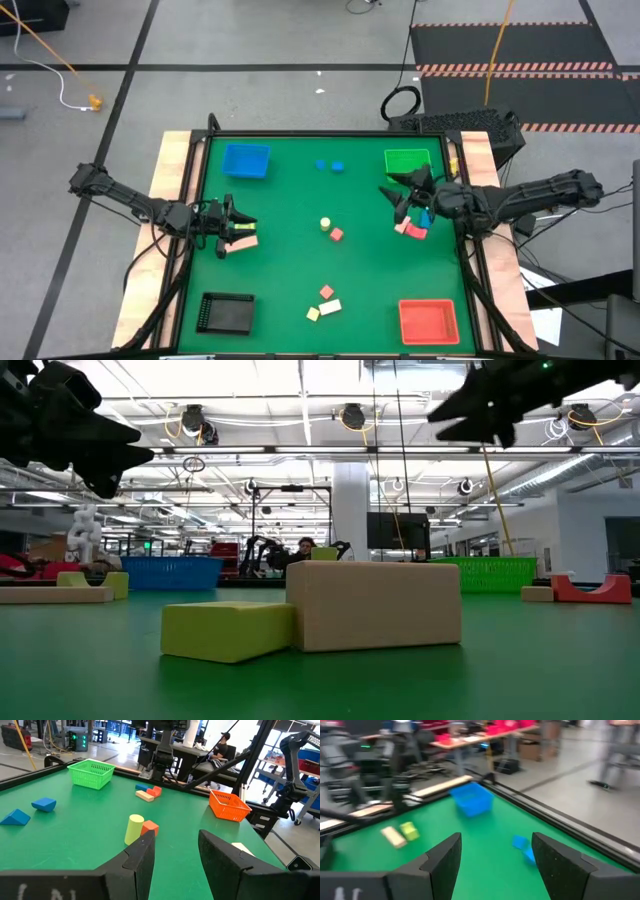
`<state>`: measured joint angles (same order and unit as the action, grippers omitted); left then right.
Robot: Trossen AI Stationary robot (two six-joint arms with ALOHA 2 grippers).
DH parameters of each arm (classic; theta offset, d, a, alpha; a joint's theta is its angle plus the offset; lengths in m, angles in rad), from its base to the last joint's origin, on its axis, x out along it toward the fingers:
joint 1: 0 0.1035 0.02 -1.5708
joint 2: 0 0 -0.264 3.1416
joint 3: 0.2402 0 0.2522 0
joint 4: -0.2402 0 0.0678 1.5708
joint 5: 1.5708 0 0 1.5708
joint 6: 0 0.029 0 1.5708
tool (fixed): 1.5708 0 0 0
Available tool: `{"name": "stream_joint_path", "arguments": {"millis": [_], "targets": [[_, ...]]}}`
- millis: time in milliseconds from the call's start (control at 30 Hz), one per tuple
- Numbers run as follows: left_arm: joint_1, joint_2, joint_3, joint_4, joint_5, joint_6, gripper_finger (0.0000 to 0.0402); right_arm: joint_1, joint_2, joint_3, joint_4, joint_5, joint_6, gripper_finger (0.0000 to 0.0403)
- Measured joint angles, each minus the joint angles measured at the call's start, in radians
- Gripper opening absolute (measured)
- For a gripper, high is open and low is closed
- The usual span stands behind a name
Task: Sort & place blocks by color
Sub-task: Put the top right orange block into the green bin
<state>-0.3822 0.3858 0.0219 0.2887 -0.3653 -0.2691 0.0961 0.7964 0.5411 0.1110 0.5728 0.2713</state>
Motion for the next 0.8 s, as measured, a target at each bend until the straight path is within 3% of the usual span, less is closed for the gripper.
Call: {"name": "stream_joint_path", "arguments": {"millis": [133, 367, 600, 667, 800], "targets": [[0.0, 0.0, 0.0, 0.0, 0.0, 0.0, 0.0152, -0.06, 0.03, 0.0, 0.04, -0.108, -0.03, 0.0233], [0.0, 0.0, 0.0, 0.0, 0.0, 0.0, 0.0152, -0.168, 0.087, 0.0, 0.107, -0.13, -0.261, 0.0233], [0.0, 0.0, 0.0, 0.0, 0.0, 0.0, 0.0152, -0.297, 0.103, 0.0, 0.179, -0.146, -0.312, 0.0233], [0.0, 0.0, 0.0, 0.0, 0.0, 0.0, 0.0152, -0.348, 0.107, 0.0, 0.177, -0.245, -0.321, 0.0233], [0.0, 0.0, 0.0, 0.0, 0.0, 0.0, 0.0152, -0.437, 0.141, 0.0, 0.235, -0.576, -0.322, 0.0233]]}}
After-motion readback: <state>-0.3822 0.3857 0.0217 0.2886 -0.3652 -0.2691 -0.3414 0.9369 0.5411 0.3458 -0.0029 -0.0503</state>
